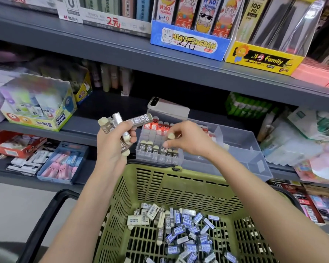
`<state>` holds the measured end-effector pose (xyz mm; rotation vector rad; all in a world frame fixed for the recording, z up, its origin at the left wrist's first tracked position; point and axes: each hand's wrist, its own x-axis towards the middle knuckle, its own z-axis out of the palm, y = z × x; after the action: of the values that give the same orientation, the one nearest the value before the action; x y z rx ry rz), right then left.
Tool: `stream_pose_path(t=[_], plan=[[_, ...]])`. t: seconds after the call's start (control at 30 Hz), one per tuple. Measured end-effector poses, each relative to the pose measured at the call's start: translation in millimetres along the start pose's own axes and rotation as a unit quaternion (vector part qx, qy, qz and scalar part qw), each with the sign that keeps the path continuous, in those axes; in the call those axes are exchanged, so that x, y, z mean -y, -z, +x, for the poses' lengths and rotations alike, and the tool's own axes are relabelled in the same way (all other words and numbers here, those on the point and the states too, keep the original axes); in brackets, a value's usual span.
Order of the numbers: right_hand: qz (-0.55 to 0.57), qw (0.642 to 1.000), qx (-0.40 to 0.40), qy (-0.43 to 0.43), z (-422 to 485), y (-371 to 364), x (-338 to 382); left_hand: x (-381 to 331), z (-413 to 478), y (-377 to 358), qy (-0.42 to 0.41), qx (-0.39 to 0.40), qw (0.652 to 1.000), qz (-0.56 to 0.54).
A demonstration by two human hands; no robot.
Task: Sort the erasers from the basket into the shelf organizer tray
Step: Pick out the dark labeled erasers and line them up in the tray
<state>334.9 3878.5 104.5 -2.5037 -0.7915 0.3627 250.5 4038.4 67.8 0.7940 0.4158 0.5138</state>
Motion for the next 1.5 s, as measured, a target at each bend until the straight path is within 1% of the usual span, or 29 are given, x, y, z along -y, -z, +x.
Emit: stream_pose_path(t=[0.1,0.17,0.27,0.33,0.4,0.5,0.53,0.57,0.67,0.8,0.87,0.9,0.93,0.97,1.0,1.03,1.07,1.13,1.17,1.2,1.33,1.37,1.43,1.5], plan=[[-0.05,0.998,0.036,0.0,9.8,3.0,1.8,-0.8,-1.9,1.4,0.003,-0.003,1.0,-0.007],[-0.044,0.998,0.05,0.006,14.1,6.2,3.8,-1.0,-3.9,1.9,-0.001,-0.007,1.0,-0.003],[0.017,0.998,0.051,-0.013,13.5,2.2,8.7,-2.1,-6.3,2.8,-0.016,-0.004,1.0,-0.002],[0.043,0.996,0.073,-0.028,12.3,-6.9,10.9,-3.3,-7.2,3.7,-0.022,-0.004,1.0,-0.003],[0.077,0.993,0.078,-0.049,13.6,-14.9,12.7,-4.3,-7.9,4.0,-0.023,-0.009,1.0,-0.002],[0.178,0.978,0.053,-0.097,16.3,-21.1,14.5,-4.8,-9.1,3.7,-0.025,-0.01,1.0,0.004],[0.181,0.977,0.037,-0.102,16.4,-25.0,14.9,-4.8,-9.4,3.5,-0.025,-0.009,1.0,0.003],[0.151,0.984,0.02,-0.097,16.6,-29.1,14.7,-4.7,-9.5,3.4,-0.025,-0.006,1.0,0.001],[0.012,0.997,-0.026,-0.07,16.3,-41.6,15.3,-3.7,-10.2,2.8,-0.018,-0.002,1.0,-0.002],[-0.046,0.997,-0.036,-0.046,14.7,-46.1,16.7,-2.6,-11.2,3.1,-0.006,0.013,1.0,-0.004],[-0.053,0.996,-0.071,-0.023,10.4,-41.5,18.0,-2.6,-12.5,3.3,-0.002,0.029,1.0,-0.002],[-0.032,0.994,-0.103,-0.011,7.5,-37.2,17.7,-2.8,-13.0,3.3,0.0,0.037,0.999,-0.003],[0.048,0.991,-0.126,-0.008,3.4,-31.9,18.0,-3.4,-13.2,3.4,0.001,0.043,0.999,-0.003],[0.153,0.979,-0.132,-0.009,-1.7,-26.1,21.7,-3.9,-13.2,3.5,0.003,0.047,0.999,-0.001],[0.238,0.964,-0.122,-0.002,-6.6,-20.4,25.6,-4.5,-13.1,3.3,0.005,0.054,0.999,0.006],[0.273,0.956,-0.106,0.023,-11.5,-14.5,29.9,-5.2,-13.3,3.0,0.007,0.068,0.998,0.017],[0.247,0.963,-0.094,0.06,-15.0,-8.8,32.9,-5.7,-13.9,2.4,0.01,0.089,0.995,0.032],[0.147,0.98,-0.059,0.123,-17.8,1.0,37.8,-5.7,-15.8,0.4,0.017,0.135,0.988,0.066],[0.114,0.983,-0.038,0.136,-18.3,5.7,40.8,-5.3,-17.3,-0.7,0.022,0.15,0.985,0.083],[0.105,0.984,-0.014,0.141,-18.2,9.8,41.9,-4.4,-18.6,-1.7,0.026,0.158,0.983,0.095],[0.147,0.975,0.077,0.147,-17.5,16.6,37.8,1.2,-21.0,-4.5,0.029,0.171,0.978,0.116],[0.165,0.972,0.086,0.143,-16.4,17.4,35.2,1.6,-21.3,-4.7,0.031,0.169,0.978,0.114],[0.206,0.973,0.055,0.093,-11.5,18.1,27.3,0.1,-20.5,-4.2,0.034,0.147,0.984,0.093],[0.203,0.979,0.004,0.023,-6.3,14.6,15.6,-1.6,-17.6,-1.3,0.036,0.111,0.992,0.055]])
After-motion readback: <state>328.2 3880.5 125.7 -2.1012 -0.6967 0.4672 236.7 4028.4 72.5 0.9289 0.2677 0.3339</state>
